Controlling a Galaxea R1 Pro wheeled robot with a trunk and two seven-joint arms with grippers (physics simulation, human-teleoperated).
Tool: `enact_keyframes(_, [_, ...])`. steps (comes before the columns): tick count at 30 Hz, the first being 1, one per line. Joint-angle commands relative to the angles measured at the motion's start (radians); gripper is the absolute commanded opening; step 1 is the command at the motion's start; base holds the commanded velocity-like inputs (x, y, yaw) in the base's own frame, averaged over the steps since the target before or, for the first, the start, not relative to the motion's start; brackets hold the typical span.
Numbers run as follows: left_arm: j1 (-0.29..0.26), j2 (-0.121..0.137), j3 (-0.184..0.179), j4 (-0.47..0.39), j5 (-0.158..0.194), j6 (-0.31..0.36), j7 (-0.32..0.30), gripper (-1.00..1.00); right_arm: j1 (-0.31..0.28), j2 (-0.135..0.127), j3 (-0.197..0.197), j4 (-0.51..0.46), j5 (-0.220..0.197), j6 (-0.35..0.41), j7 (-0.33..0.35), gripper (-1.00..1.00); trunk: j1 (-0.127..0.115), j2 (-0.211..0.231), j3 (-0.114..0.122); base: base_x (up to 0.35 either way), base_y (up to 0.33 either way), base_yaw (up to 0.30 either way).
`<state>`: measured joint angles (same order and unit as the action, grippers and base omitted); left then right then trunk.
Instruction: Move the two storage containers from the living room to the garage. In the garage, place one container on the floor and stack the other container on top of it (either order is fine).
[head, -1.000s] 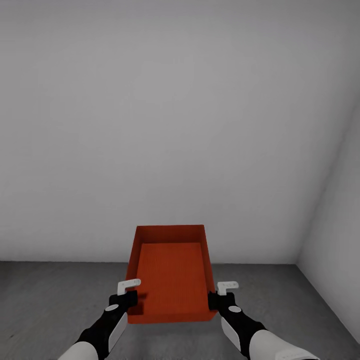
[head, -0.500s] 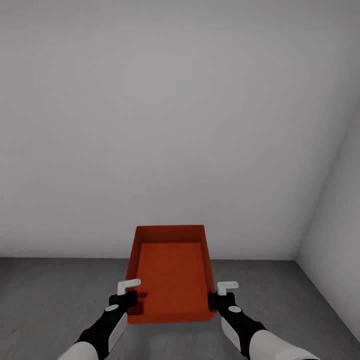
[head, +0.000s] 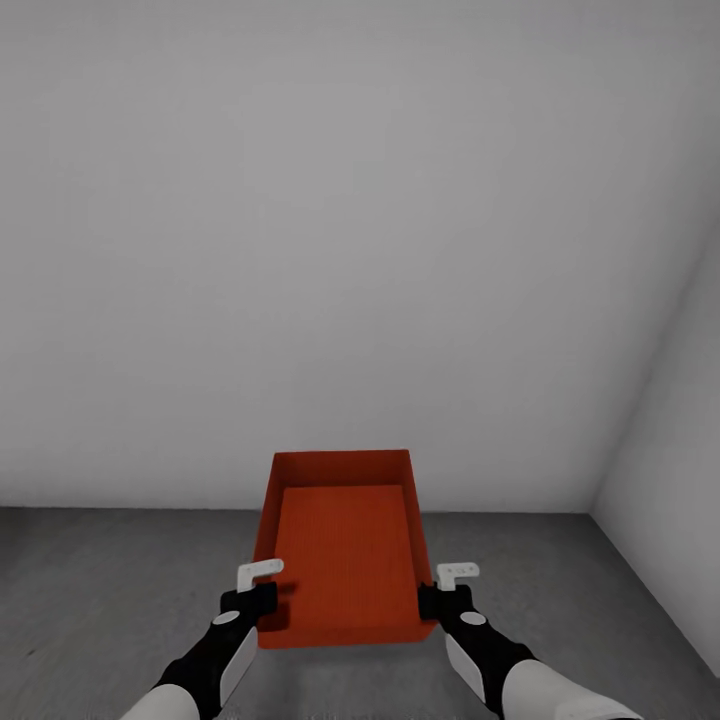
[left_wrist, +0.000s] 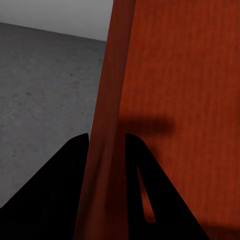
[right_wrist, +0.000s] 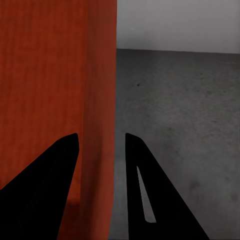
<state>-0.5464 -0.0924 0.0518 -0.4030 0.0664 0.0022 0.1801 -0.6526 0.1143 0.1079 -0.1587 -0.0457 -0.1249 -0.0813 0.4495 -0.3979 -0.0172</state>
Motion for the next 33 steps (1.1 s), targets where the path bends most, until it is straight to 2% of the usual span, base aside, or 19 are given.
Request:
enact_keyframes(1, [-0.001,-0.001,0.003,-0.040,0.003,0.001,0.002,-1.00,-0.001,-0.001,-0.011,0.005,-0.010,-0.004,-0.023,-1.00,0.000,-0.002,-0.004,0.000,0.000,0.000])
enact_keyframes(14, [-0.001,0.001,-0.001,-0.069,0.003,0.002,0.002,-1.00,-0.001,-0.001,-0.011,0.005,-0.010,-0.004,-0.023,-1.00,0.000,-0.002,-0.024,0.000,0.000,0.000])
enact_keyframes(33, [-0.001,0.002,-0.001,-0.069,0.003,0.007,0.002,-1.00,-0.001,-0.001,-0.011,0.005,-0.010,-0.004,-0.023,-1.00,0.073,-0.135,-0.115,0.000,0.000,0.000])
